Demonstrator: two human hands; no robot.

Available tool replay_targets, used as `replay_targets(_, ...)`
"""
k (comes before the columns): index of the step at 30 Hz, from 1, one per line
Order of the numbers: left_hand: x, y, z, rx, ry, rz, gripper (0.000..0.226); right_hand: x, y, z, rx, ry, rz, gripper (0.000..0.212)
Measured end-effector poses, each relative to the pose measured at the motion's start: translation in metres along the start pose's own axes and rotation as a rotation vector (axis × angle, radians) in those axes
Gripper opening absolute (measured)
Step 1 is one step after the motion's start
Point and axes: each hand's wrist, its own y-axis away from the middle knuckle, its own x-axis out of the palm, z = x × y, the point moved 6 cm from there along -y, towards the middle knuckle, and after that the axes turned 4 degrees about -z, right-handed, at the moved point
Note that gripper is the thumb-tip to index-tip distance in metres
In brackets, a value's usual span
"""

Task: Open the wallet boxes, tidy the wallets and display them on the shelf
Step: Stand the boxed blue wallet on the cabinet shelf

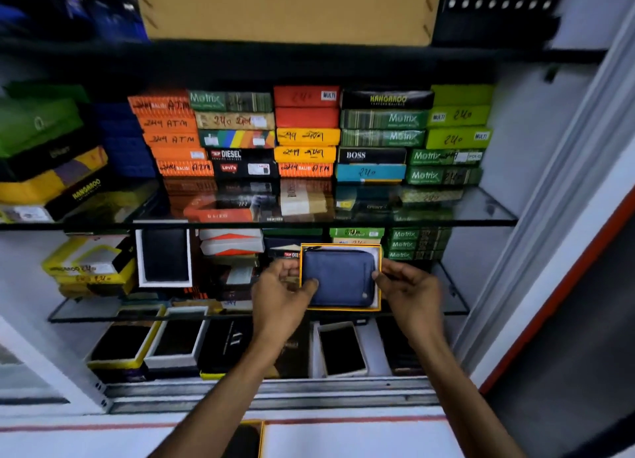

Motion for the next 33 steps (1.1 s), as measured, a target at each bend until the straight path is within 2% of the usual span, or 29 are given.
replay_targets(4, 0.032, -0.031, 0.007, -0.009, -0.080, 0.023, 0.024, 0.019, -0.040, -0.014, -0.021, 0.140, 0.005, 0.034)
replay_targets(10, 0.059, -0.054, 0.015, -0.047, -0.023, 0.110, 0.044, 0.027, -0.070, -0.026, -0.056, 0.276, 0.016, 0.042)
replay_targets(13, 0.059, -0.055, 0.017, -0.039, -0.005, 0.126, 0.045, 0.029, -0.069, -0.026, -0.049, 0.260, 0.059, 0.047)
replay_targets(17, 0.035, -0.043, 0.023, -0.050, 0.028, 0.117, 0.044, 0.022, -0.042, -0.017, -0.062, 0.111, 0.007, 0.050)
replay_targets(19, 0.010, -0.029, 0.029, -0.056, 0.033, 0.082, 0.047, 0.018, -0.012, -0.009, -0.159, 0.057, -0.031, 0.048)
replay_targets(22, -0.035, 0.007, 0.045, -0.071, 0.025, 0.053, 0.034, 0.018, 0.049, -0.007, -0.295, 0.114, -0.041, 0.037)
replay_targets(25, -0.082, 0.047, 0.078, -0.141, -0.022, 0.012, 0.022, 0.042, 0.104, -0.037, -0.231, 0.191, 0.117, 0.021)
replay_targets(29, -0.131, 0.095, 0.149, -0.324, -0.232, -0.049, 0.013, 0.096, 0.167, -0.113, 0.108, 0.292, 0.473, 0.021)
replay_targets(31, -0.146, 0.116, 0.184, -0.437, -0.297, -0.081, 0.016, 0.121, 0.192, -0.141, 0.226, 0.384, 0.640, 0.020)
replay_targets(33, -0.151, 0.132, 0.212, -0.550, -0.386, -0.054, 0.032, 0.140, 0.206, -0.158, 0.288, 0.505, 0.752, 0.025)
